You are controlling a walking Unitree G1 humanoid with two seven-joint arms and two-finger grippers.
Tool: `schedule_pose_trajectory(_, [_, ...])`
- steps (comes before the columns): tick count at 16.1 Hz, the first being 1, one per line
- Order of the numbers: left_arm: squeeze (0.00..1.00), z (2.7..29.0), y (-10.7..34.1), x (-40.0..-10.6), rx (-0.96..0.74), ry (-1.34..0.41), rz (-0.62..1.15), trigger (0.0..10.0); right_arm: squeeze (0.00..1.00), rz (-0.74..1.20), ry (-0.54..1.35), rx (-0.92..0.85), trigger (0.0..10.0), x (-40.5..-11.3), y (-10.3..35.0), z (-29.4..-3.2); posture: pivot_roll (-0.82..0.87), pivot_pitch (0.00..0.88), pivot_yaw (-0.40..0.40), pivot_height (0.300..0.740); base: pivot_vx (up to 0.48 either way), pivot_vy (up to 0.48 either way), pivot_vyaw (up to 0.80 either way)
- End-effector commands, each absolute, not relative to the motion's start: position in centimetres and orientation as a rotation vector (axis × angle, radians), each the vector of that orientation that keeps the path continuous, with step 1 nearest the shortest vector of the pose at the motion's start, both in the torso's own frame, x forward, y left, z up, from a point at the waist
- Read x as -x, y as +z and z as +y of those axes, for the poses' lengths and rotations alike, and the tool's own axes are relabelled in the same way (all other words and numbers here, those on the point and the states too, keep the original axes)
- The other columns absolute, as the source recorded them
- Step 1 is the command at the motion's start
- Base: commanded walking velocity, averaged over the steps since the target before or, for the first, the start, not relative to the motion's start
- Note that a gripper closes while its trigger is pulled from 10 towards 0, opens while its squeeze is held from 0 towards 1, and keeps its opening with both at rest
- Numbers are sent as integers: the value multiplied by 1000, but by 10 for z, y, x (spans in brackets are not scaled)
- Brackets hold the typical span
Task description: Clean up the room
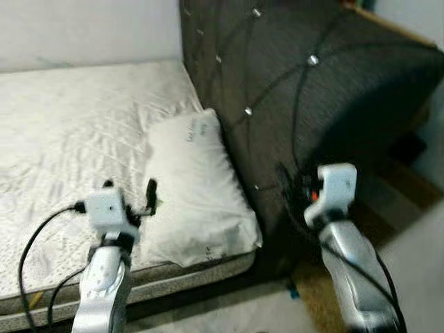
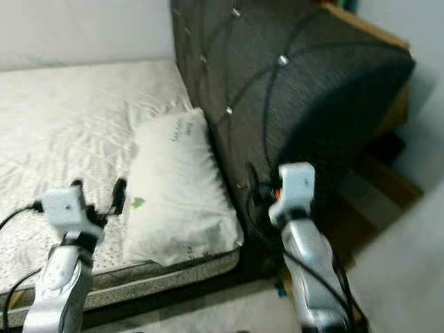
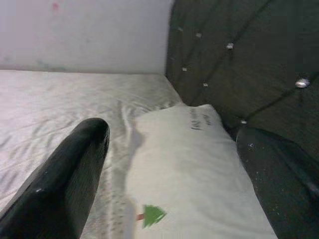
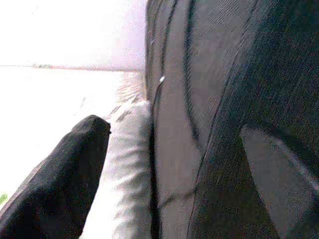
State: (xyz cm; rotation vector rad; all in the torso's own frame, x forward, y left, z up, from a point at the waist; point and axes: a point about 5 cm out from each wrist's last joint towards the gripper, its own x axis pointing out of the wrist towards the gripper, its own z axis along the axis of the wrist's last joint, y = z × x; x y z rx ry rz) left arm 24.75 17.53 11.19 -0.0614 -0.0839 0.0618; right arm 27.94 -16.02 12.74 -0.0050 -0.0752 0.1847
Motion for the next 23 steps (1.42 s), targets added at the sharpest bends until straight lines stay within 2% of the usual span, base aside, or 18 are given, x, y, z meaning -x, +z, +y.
schedule_pose_trajectory(1, [0,175,107,-243,72,55,-63,10000,0,-63,180,24,10000,-269,126,-171,109,15,-33,740,0,0,0])
schedule_pose_trajectory(5, [0,172,103,-243,83,45,-55,10000,0,-75,195,50,10000,-268,126,-171,96,14,-29,740,0,0,0])
schedule_pose_trajectory(9, [0,170,108,-252,86,33,-76,10000,0,-102,198,34,10000,-278,133,-162,92,10,-25,740,0,0,527])
schedule_pose_trajectory(18, [0,165,108,-258,107,22,-83,10000,0,-104,195,44,10000,-285,133,-159,77,1,-23,740,0,309,0])
schedule_pose_trajectory(23, [0,164,106,-261,104,19,-83,10000,0,-108,197,53,10000,-289,134,-158,76,0,-21,740,0,451,0])
